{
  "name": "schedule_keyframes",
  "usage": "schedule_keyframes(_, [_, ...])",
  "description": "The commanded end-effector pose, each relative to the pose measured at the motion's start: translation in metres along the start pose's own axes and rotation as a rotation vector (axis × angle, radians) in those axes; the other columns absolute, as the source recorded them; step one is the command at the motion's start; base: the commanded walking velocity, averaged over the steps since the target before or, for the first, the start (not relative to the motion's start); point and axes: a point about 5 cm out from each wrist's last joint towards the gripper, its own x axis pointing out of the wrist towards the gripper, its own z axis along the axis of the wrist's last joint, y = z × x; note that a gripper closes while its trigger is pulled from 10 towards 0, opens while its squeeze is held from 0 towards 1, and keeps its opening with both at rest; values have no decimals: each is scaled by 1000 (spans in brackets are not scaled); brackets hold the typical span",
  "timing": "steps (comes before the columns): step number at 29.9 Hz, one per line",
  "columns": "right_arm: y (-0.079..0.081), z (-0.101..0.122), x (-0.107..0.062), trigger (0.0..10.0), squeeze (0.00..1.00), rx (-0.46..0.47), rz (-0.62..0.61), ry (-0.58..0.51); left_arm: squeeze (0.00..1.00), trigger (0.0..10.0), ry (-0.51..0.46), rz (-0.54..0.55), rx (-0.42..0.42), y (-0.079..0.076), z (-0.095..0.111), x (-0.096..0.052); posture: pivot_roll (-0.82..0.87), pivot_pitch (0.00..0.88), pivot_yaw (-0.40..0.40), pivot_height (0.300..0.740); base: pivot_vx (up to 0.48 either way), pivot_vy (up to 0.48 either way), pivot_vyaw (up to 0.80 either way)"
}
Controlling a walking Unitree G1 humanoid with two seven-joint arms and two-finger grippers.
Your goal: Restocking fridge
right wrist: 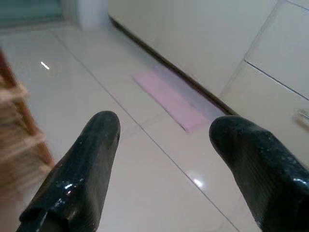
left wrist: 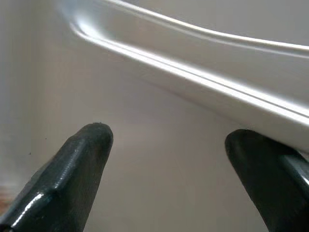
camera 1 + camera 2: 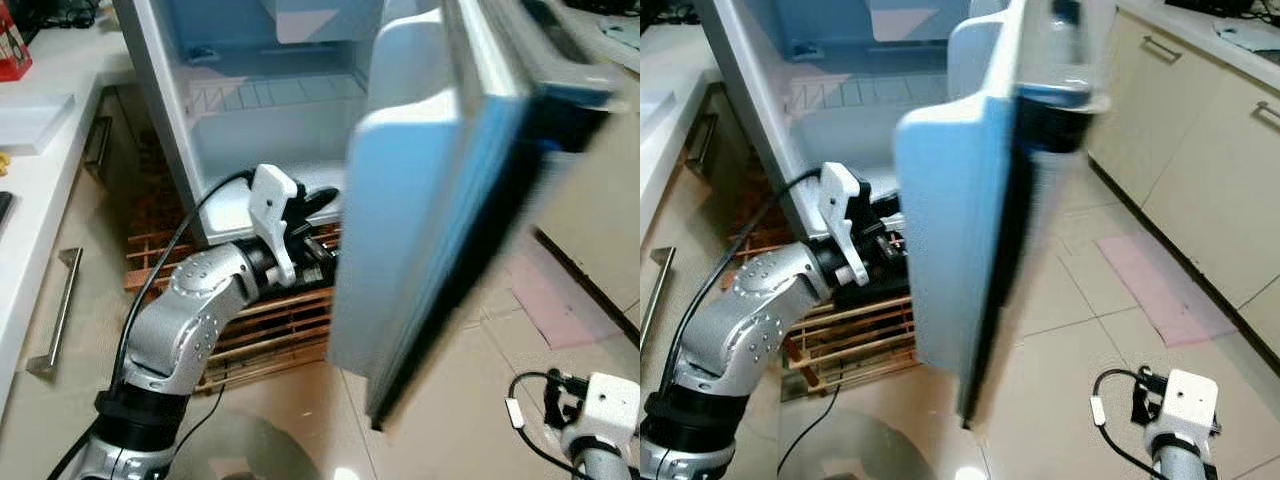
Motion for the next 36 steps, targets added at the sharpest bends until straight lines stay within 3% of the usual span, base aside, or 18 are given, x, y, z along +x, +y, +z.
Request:
schedule_keyframes(1, [5, 18, 5, 10000, 0, 43, 86, -106, 0, 10000, -188, -213, 87, -30, 41, 6, -43, 0, -30, 740, 0, 0, 0])
schedule_keyframes(3, [34, 62, 5, 10000, 0, 96, 256, -257, 0, 10000, -139, -70, 130, -11, 33, 5, -45, 0, -29, 740, 0, 0, 0])
schedule_keyframes(4, [34, 62, 5, 10000, 0, 96, 256, -257, 0, 10000, -139, -70, 130, -11, 33, 5, -45, 0, -29, 740, 0, 0, 0])
schedule_keyframes(8, [76, 114, -3, 10000, 0, 87, 448, -384, 0, 10000, -72, 137, 206, 16, 24, 1, -43, 0, -35, 740, 0, 0, 0])
schedule_keyframes(10, [86, 132, -6, 10000, 0, 89, 469, -426, 0, 10000, -63, 171, 197, 22, 23, -3, -40, 0, -39, 740, 0, 0, 0])
schedule_keyframes(14, [80, 137, -4, 10000, 0, 81, 435, -456, 0, 10000, -70, 228, 208, 28, 25, -9, -37, 0, -44, 740, 0, 0, 0])
schedule_keyframes(18, [55, 127, 2, 10000, 0, 50, 263, -392, 0, 10000, -61, 312, 239, 37, 22, -16, -39, 1, -45, 740, 0, 0, 0])
schedule_keyframes(19, [55, 127, 2, 10000, 0, 50, 263, -392, 0, 10000, -61, 312, 239, 37, 22, -16, -39, 1, -45, 740, 0, 0, 0])
schedule_keyframes(20, [40, 118, 6, 10000, 0, 23, 155, -308, 0, 10000, -57, 340, 246, 41, 20, -19, -40, 4, -44, 740, 0, 0, 0])
schedule_keyframes(21, [40, 118, 6, 10000, 0, 23, 155, -308, 0, 10000, -57, 340, 246, 41, 20, -19, -40, 4, -44, 740, 0, 0, 0])
schedule_keyframes(22, [26, 106, 9, 10000, 0, 12, 53, -220, 0, 10000, -47, 378, 266, 45, 18, -22, -39, 6, -44, 740, 0, 0, 0])
schedule_keyframes(24, [16, 92, 12, 10000, 0, 5, -1, -128, 0, 10000, -33, 457, 272, 53, 16, -29, -38, 9, -42, 740, 0, 0, 0])
schedule_keyframes(31, [19, 78, 15, 10000, 0, -26, 44, -64, 0, 10000, -1, 671, 291, 74, 7, -58, -26, 9, -51, 740, 0, 0, 0])
schedule_keyframes(32, [22, 77, 15, 10000, 0, -26, 46, -54, 0, 10000, -6, 735, 284, 79, 2, -68, -24, 9, -53, 740, 0, 0, 0])
schedule_keyframes(36, [25, 76, 17, 10000, 0, -24, 54, -36, 0, 10000, -10, 827, 237, 84, -6, -85, -17, 10, -61, 740, 0, 0, 0])
